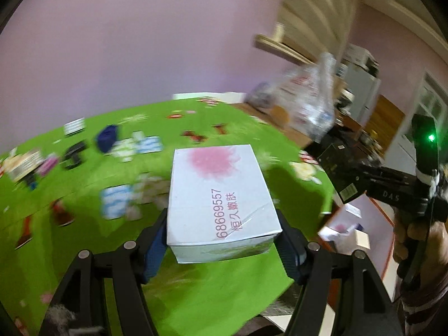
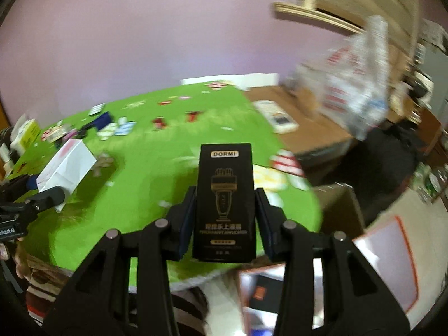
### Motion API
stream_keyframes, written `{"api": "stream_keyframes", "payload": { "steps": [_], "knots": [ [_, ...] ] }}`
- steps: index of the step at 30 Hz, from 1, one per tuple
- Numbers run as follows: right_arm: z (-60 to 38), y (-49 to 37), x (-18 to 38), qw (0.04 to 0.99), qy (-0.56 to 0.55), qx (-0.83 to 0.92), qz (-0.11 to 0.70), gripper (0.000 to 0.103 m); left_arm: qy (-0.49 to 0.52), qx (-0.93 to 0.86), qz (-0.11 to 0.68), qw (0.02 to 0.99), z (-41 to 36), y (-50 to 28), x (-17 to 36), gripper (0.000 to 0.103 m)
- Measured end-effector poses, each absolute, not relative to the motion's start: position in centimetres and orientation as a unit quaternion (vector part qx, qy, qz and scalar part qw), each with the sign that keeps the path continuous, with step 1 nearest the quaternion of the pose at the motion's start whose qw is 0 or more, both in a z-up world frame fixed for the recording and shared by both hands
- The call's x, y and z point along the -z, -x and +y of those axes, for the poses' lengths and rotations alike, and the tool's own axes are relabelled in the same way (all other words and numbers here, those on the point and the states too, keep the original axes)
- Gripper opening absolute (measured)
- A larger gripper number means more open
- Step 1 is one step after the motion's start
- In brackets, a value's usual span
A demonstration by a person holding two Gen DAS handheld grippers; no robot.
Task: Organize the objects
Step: 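Carry both boxes to the orange-rimmed box and release them inside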
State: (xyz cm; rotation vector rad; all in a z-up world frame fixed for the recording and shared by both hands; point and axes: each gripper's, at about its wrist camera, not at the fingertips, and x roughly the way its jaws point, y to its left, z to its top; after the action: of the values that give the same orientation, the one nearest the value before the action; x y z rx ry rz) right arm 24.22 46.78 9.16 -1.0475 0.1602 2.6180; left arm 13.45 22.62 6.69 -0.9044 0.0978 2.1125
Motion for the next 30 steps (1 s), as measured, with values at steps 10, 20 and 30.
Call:
{"api": "stream_keyframes", "payload": {
  "steps": [10, 20, 30],
  "knots": [
    [56.8, -32.6, -6.6, 0.293, 0.387, -0.871, 0.08, 0.044, 0.342, -0.751, 0.107, 0.555, 36.0, -21.9, -3.9, 0.069],
    [62.4, -38.1, -2.1, 0.372, 0.42, -0.821, 0.106, 0.044, 0.379, -0.678, 0.159, 0.609, 44.8, -28.5, 1.5, 0.07],
    [62.4, -38.5, -1.3, 0.374, 0.428, -0.816, 0.107, 0.065, 0.407, -0.671, 0.142, 0.602, 45.2, -28.6, 2.6, 0.083]
  ]
}}
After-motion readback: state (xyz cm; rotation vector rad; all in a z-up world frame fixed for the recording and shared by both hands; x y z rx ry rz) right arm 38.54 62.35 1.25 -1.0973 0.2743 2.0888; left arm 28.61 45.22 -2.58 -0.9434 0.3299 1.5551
